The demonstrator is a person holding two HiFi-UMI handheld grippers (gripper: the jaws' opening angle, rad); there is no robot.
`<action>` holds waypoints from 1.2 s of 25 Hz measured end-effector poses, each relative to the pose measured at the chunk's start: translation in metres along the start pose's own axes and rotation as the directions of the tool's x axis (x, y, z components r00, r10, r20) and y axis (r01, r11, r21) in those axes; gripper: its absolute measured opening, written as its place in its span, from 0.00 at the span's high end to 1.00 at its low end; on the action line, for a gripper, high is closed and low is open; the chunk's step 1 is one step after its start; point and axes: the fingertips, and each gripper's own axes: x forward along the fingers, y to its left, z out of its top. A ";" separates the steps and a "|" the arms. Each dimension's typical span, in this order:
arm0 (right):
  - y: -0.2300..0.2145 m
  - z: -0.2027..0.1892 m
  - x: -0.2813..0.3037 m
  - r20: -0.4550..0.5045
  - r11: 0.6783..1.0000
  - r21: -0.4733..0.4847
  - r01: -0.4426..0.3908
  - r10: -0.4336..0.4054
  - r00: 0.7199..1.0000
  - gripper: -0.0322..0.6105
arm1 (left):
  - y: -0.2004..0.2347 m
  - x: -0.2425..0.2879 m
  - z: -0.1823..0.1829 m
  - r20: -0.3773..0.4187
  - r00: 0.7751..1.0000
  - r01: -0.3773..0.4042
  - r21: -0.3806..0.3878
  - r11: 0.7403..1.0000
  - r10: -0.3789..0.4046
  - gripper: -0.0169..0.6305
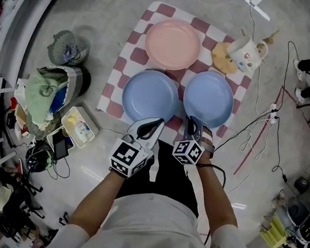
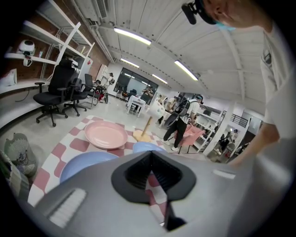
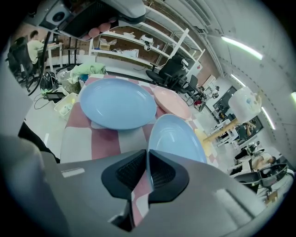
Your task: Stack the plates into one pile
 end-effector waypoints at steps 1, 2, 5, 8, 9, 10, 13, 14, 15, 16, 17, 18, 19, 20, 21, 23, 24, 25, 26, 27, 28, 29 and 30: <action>-0.002 0.001 -0.003 0.003 1.000 0.001 0.008 -0.008 1.000 0.91 | 0.000 -0.002 0.001 0.003 1.000 0.000 0.002 1.000 0.000 0.96; -0.003 0.003 -0.006 0.005 1.000 0.000 0.015 -0.015 1.000 0.91 | -0.001 -0.004 0.001 0.006 1.000 0.000 0.003 1.000 0.000 0.96; -0.005 0.012 -0.017 0.021 1.000 -0.009 0.026 -0.026 0.999 0.91 | -0.002 -0.011 0.004 0.018 1.000 -0.001 0.005 1.000 0.001 0.96; -0.004 0.026 -0.029 0.046 0.999 -0.025 0.031 -0.030 0.999 0.91 | -0.003 -0.020 0.008 0.033 0.999 -0.006 0.010 1.000 0.006 0.96; -0.002 0.032 -0.032 0.056 0.999 -0.031 0.033 -0.031 0.998 0.91 | -0.003 -0.023 0.010 0.038 0.999 -0.008 0.012 1.000 0.008 0.96; -0.001 0.037 -0.035 0.066 0.999 -0.037 0.035 -0.033 0.997 0.91 | -0.004 -0.026 0.011 0.044 0.999 -0.010 0.013 1.000 0.010 0.96; 0.005 0.055 -0.042 0.098 0.998 -0.054 0.039 -0.033 0.995 0.91 | -0.001 -0.036 0.016 0.062 0.998 -0.020 0.017 1.000 0.019 0.96; 0.009 0.061 -0.044 0.107 0.997 -0.060 0.038 -0.031 0.994 0.90 | 0.000 -0.039 0.017 0.067 0.997 -0.024 0.018 1.000 0.023 0.96; 0.013 0.067 -0.046 0.116 0.997 -0.068 0.035 -0.027 0.993 0.90 | 0.000 -0.043 0.018 0.072 0.997 -0.028 0.019 0.999 0.027 0.96; 0.017 0.072 -0.048 0.124 0.997 -0.077 0.031 -0.022 0.992 0.90 | 0.001 -0.047 0.018 0.076 0.997 -0.032 0.019 0.999 0.031 0.96; 0.023 0.077 -0.049 0.133 0.996 -0.087 0.027 -0.016 0.991 0.90 | 0.002 -0.050 0.018 0.079 0.996 -0.036 0.019 0.999 0.034 0.96; 0.029 0.082 -0.051 0.142 0.995 -0.097 0.023 -0.009 0.990 0.90 | 0.002 -0.054 0.018 0.082 0.996 -0.040 0.019 0.999 0.038 0.96; 0.036 0.087 -0.052 0.151 0.994 -0.109 0.017 0.000 0.989 0.90 | 0.004 -0.058 0.017 0.085 0.995 -0.045 0.018 0.999 0.043 0.96; 0.043 0.092 -0.052 0.159 0.993 -0.120 0.010 0.010 0.987 0.90 | 0.006 -0.062 0.016 0.088 0.995 -0.051 0.015 0.999 0.049 0.96; 0.050 0.097 -0.053 0.167 0.991 -0.131 0.001 0.020 0.986 0.90 | 0.008 -0.067 0.015 0.091 0.994 -0.057 0.012 0.998 0.056 0.96; 0.065 0.106 -0.053 0.180 0.989 -0.150 -0.016 0.043 0.983 0.90 | 0.014 -0.075 0.012 0.094 0.993 -0.071 0.004 0.997 0.070 0.96; 0.071 0.110 -0.052 0.185 0.987 -0.161 -0.025 0.055 0.981 0.90 | 0.016 -0.079 0.011 0.095 0.992 -0.077 0.000 0.997 0.077 0.96; 0.078 0.113 -0.051 0.189 0.985 -0.172 -0.034 0.066 0.980 0.90 | 0.019 -0.083 0.009 0.097 0.992 -0.084 -0.004 0.996 0.084 0.96; 0.085 0.116 -0.050 0.192 0.982 -0.183 -0.041 0.077 0.978 0.90 | 0.021 -0.087 0.008 0.098 0.991 -0.091 -0.007 0.996 0.091 0.96; 0.091 0.119 -0.049 0.195 0.980 -0.195 -0.047 0.086 0.977 0.90 | 0.024 -0.091 0.006 0.099 0.990 -0.097 -0.010 0.995 0.098 0.96; 0.098 0.122 -0.048 0.198 0.977 -0.206 -0.052 0.094 0.976 0.90 | 0.026 -0.094 0.004 0.100 0.990 -0.103 -0.014 0.995 0.104 0.96; 0.103 0.124 -0.046 0.199 0.974 -0.217 -0.057 0.102 0.975 0.90 | 0.029 -0.098 0.003 0.100 0.989 -0.110 -0.018 0.994 0.111 0.96; 0.109 0.126 -0.045 0.199 0.972 -0.228 -0.063 0.110 0.974 0.90 | 0.031 -0.101 0.002 0.101 0.988 -0.116 -0.023 0.993 0.117 0.96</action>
